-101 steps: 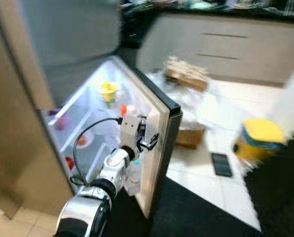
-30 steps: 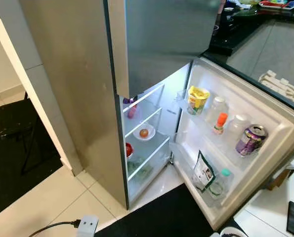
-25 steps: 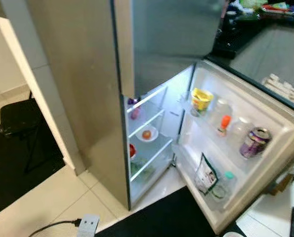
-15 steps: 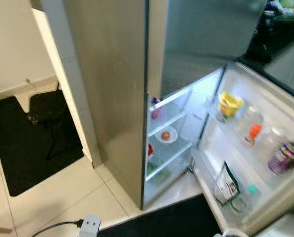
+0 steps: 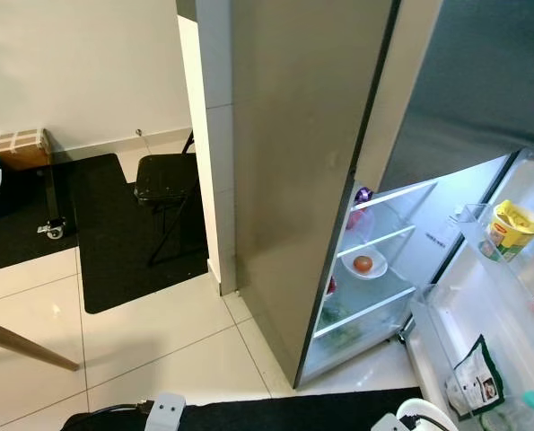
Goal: Restocking fridge
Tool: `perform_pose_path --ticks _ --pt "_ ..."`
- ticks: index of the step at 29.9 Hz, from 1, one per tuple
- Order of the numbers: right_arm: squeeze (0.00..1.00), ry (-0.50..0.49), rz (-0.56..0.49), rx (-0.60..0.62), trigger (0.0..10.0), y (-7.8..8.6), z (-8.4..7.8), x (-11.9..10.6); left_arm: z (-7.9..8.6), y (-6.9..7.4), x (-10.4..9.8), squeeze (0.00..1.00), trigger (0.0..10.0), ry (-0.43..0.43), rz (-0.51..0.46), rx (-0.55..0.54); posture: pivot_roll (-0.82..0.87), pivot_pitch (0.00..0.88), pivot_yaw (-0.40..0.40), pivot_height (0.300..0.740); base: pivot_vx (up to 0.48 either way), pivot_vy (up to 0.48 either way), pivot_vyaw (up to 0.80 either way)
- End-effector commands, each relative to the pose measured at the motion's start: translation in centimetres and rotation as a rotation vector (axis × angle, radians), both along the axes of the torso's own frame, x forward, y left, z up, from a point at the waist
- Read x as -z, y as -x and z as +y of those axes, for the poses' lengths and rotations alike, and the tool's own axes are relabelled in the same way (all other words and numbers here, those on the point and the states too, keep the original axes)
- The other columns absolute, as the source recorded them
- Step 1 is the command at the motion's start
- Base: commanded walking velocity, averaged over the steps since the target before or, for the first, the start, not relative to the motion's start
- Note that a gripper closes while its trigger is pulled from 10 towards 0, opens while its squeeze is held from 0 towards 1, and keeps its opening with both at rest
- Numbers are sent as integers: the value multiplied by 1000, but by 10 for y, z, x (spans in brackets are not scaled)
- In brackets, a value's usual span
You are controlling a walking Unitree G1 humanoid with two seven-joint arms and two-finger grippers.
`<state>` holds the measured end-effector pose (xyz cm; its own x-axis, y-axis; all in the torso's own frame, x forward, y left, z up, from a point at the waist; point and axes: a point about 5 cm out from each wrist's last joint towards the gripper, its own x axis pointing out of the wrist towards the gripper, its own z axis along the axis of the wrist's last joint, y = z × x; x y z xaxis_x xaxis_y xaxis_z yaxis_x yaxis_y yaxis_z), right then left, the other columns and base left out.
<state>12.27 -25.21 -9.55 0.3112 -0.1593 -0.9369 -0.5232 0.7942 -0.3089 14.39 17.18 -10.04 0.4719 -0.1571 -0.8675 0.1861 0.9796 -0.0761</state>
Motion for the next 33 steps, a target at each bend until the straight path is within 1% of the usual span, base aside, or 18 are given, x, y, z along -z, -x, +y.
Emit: perform_pose_path --ticks 1,4,8,10,11,12,14,15,16,18,22,23,26,27,28,29,31,33 --pt "0 17 -15 -7 10000 -4 -3 -2 1 -2 -1 0 10000 -4 5 15 -12 0 -12 740 0 -465 0" --pt "0 21 -19 -16 10000 -6 -3 -3 1 -1 0 0 10000 -7 4 12 -12 0 -12 740 0 -465 0" --pt "0 34 -33 -43 10000 -12 -4 -5 1 -1 0 0 10000 -12 3 -7 -14 0 -13 740 0 0 0" --pt "0 39 -61 -53 10000 -20 -5 -9 1 -1 0 0 10000 -12 2 -2 -11 0 -17 740 0 0 0" --pt "0 39 -61 -53 10000 -20 -5 -9 1 -1 0 0 10000 -12 2 -2 -11 0 -17 740 0 0 0" --pt "0 47 -81 -69 10000 -27 -6 -11 1 -1 0 0 10000 -10 2 -2 -11 0 -17 740 0 0 0" --pt "0 50 -89 -76 10000 -29 -6 -12 0 -1 0 0 10000 -9 2 -2 -11 0 -17 740 0 0 0" --pt "0 60 -122 -105 10000 -40 -5 -17 0 -1 0 0 10000 -6 3 -3 -11 0 -18 740 0 0 0" --pt "0 60 -122 -105 10000 -40 -5 -17 0 -1 0 0 10000 -6 3 -3 -11 0 -18 740 0 0 0" --pt "0 70 -163 -154 10000 -54 -4 -23 0 -1 0 0 10000 -5 3 -4 -11 0 -18 740 0 0 0" --pt "0 111 -248 -301 10000 -87 0 -40 -1 -1 0 0 10000 -2 2 -3 -11 0 -20 740 0 0 0" --pt "0 111 -248 -301 10000 -87 0 -40 -1 -1 0 0 10000 -2 2 -3 -11 0 -20 740 0 0 0" --pt "0 125 -273 -405 10000 -108 4 -52 -1 0 0 0 10000 0 3 -1 -12 0 -25 740 0 0 0" --pt "0 125 -273 -405 10000 -108 4 -52 -1 0 0 0 10000 0 3 -1 -12 0 -25 740 0 0 0" --pt "0 143 -273 -464 10000 -116 6 -58 -2 1 1 0 10000 0 5 3 -12 0 -25 740 0 0 0" --pt "0 150 -268 -488 10000 -120 8 -60 -2 2 1 0 10000 1 6 4 -12 0 -27 740 0 0 0" --pt "0 154 -264 -503 10000 -122 9 -61 -2 2 1 0 10000 1 7 4 -12 0 -27 740 0 0 0" --pt "0 164 -268 -544 10000 -128 12 -64 -2 3 1 0 10000 3 9 4 -10 0 -29 740 0 0 0"
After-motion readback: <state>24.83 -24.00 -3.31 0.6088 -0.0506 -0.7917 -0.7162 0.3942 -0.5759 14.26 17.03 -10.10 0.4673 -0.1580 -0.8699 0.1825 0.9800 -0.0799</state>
